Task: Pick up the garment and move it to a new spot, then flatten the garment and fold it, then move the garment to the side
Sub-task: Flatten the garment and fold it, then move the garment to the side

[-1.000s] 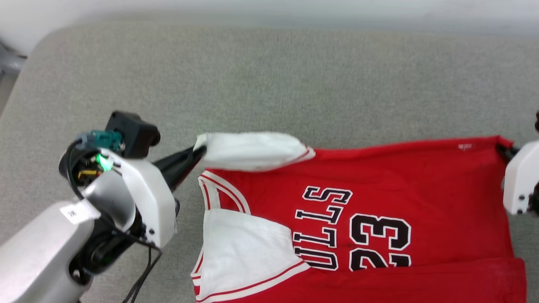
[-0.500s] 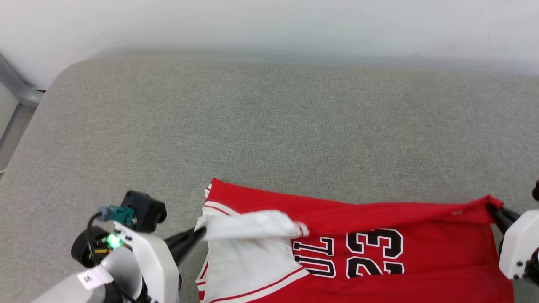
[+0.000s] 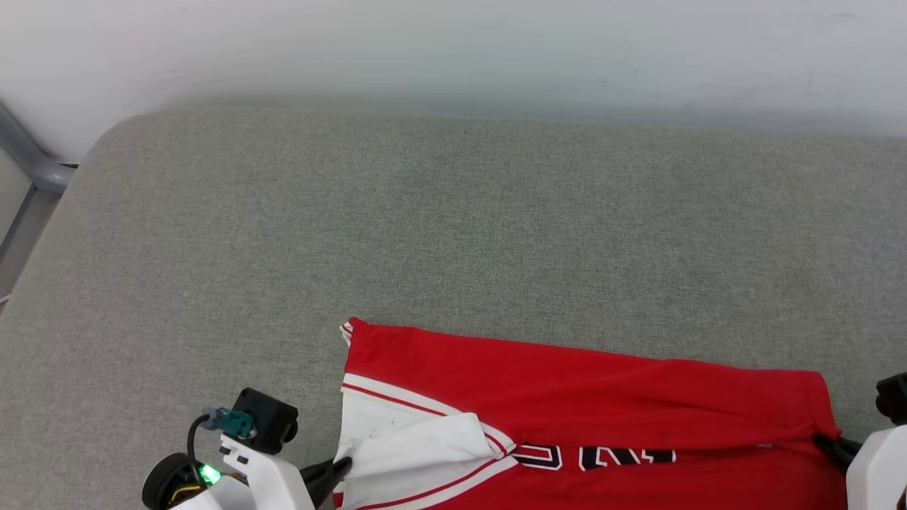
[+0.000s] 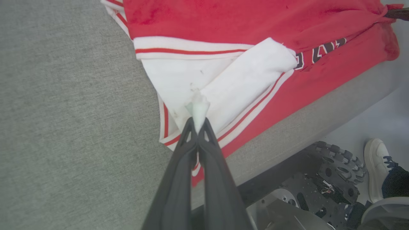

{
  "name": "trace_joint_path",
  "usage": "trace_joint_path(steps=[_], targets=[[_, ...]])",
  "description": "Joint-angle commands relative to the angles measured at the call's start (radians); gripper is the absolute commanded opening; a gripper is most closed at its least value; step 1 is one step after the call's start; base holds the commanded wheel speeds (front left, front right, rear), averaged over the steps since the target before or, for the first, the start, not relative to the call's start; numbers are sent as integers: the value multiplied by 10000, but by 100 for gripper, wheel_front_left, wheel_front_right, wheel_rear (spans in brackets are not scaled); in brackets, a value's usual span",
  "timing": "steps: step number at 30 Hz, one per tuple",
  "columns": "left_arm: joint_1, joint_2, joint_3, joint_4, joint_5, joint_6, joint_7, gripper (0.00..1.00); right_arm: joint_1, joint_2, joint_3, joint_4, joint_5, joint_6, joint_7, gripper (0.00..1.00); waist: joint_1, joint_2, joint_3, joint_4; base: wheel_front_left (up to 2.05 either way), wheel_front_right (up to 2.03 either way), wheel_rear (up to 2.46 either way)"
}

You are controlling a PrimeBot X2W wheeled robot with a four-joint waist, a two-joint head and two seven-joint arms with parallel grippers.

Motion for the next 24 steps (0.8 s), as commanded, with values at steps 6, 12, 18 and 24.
trace_joint_path(steps=[6, 12, 18, 24], targets=[[20, -216, -231, 503, 133, -220, -36, 0, 43, -403, 491, 389, -34, -12, -246, 0, 1, -1, 2, 1, 0, 0, 0], [-115, -431, -413, 870, 360, -321, -108, 89, -56, -458, 875, 734, 229, -12, -388, 79, 1, -1, -65, 21, 0, 0, 0], [-75, -584, -548, 1195, 544, -331, -282, 100, -194, -546, 1100, 633, 747, -12, -388, 100, 1, -1, -262, -8, 0, 0, 0], [170, -838, 10, 1117, 160, -89, -1160, 100, -272, -416, 523, 181, 1262, -10, 28, 100, 1, -1, -556, -50, 0, 0, 0]])
